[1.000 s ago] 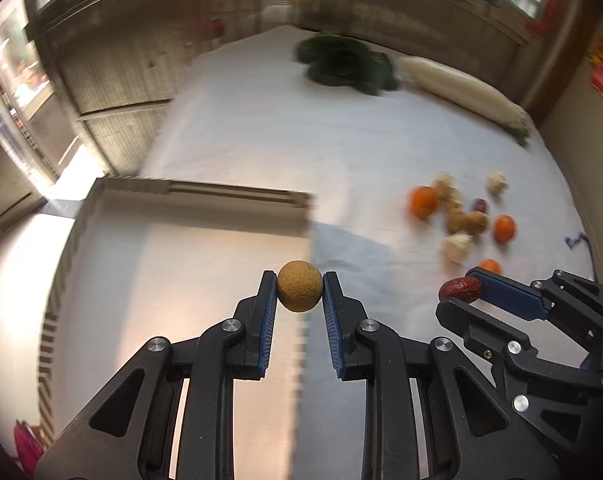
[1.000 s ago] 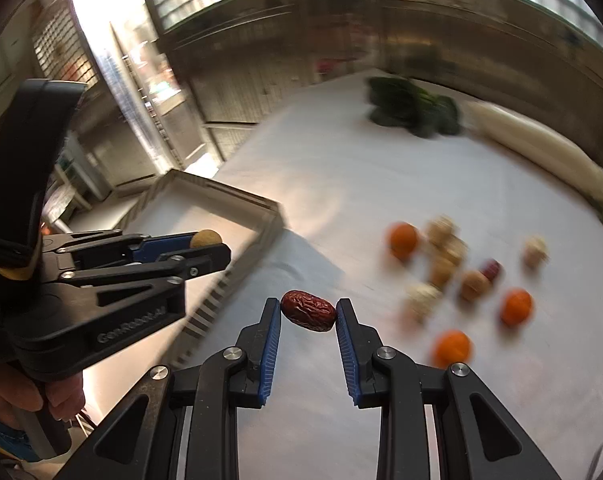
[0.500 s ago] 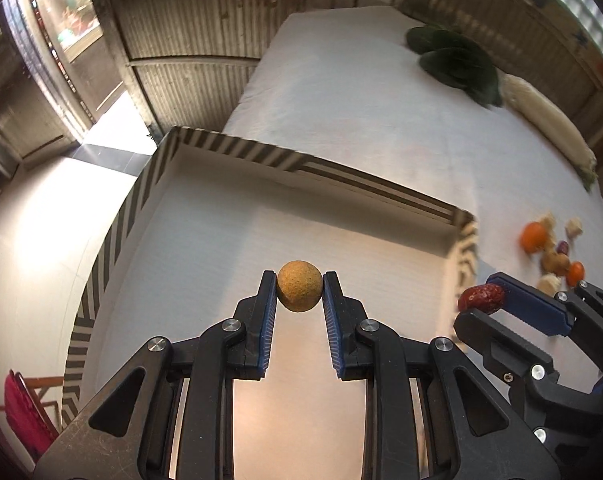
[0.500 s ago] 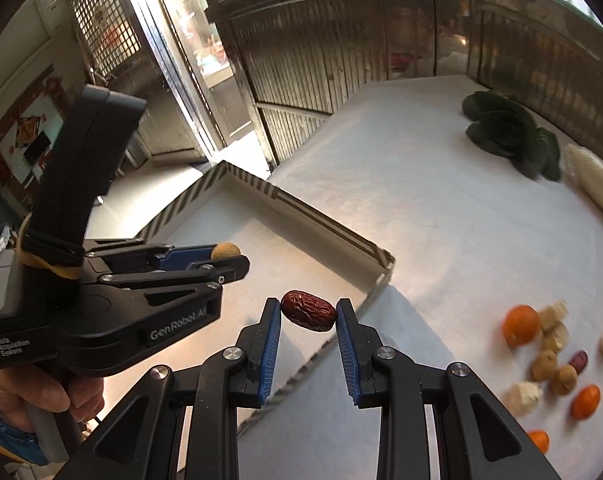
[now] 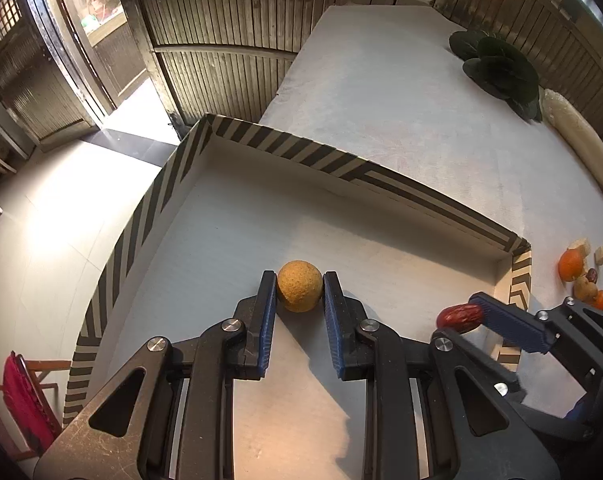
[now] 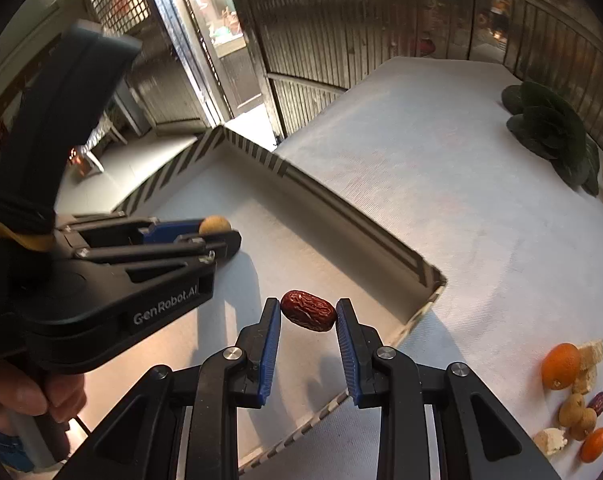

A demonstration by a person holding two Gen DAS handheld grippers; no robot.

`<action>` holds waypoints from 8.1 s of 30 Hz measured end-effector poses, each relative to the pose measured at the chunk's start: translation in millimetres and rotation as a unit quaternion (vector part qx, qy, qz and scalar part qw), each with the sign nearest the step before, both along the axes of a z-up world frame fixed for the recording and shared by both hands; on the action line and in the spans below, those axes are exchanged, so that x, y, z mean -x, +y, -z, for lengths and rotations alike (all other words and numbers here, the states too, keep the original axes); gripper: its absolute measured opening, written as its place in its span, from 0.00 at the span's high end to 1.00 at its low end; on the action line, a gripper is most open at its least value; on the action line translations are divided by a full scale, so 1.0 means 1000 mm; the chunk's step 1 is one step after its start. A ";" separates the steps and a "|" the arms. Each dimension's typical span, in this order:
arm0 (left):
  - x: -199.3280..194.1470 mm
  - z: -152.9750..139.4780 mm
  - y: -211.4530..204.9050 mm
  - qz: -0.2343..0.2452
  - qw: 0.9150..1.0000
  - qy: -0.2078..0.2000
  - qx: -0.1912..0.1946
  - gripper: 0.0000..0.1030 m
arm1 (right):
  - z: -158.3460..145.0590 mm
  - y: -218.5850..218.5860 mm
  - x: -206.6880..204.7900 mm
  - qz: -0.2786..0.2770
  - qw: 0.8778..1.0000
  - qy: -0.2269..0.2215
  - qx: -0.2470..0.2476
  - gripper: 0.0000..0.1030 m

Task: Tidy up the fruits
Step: 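Carry the longan and red date into the striped tray and release both, then move both tools back toward the fruit cluster, then grasp the white cube with the left tool while the right tool grasps an orange, then carry the white cube and orange into the tray and release both, then move both tools back toward the remaining fruit, then grasp a large orange with the left tool while the right tool grasps an orange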

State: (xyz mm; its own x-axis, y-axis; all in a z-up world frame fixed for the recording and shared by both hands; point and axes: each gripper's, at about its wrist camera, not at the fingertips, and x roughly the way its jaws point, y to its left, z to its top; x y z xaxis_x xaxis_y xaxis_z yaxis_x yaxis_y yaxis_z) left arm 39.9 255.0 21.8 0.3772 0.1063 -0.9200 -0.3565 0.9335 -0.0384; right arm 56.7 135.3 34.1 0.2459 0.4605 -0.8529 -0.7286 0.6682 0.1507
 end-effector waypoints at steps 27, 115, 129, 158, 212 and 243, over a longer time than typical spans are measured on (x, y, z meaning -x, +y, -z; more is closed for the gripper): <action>0.032 -0.045 -0.043 0.029 0.998 -0.058 0.005 0.36 | -0.043 -0.106 0.034 0.084 0.994 -0.030 -0.067 0.57; 0.038 -0.069 -0.132 0.135 0.989 -0.062 -0.005 0.81 | -0.040 -0.181 0.060 0.149 0.987 -0.030 -0.056 0.72; 0.066 -0.060 -0.054 0.054 0.997 -0.045 -0.023 0.81 | -0.052 -0.094 0.069 0.051 0.997 -0.034 -0.051 0.72; 0.050 -0.009 0.002 -0.008 1.000 0.001 -0.028 0.81 | 0.004 0.011 0.030 -0.023 0.999 0.031 0.007 0.72; 0.012 -0.053 -0.175 0.160 0.986 -0.044 0.003 0.38 | -0.015 -0.263 0.042 0.253 0.966 0.010 -0.044 0.61; -0.091 0.003 -0.231 0.293 0.956 -0.009 0.006 0.38 | 0.013 -0.297 -0.038 0.276 0.961 0.008 -0.034 0.58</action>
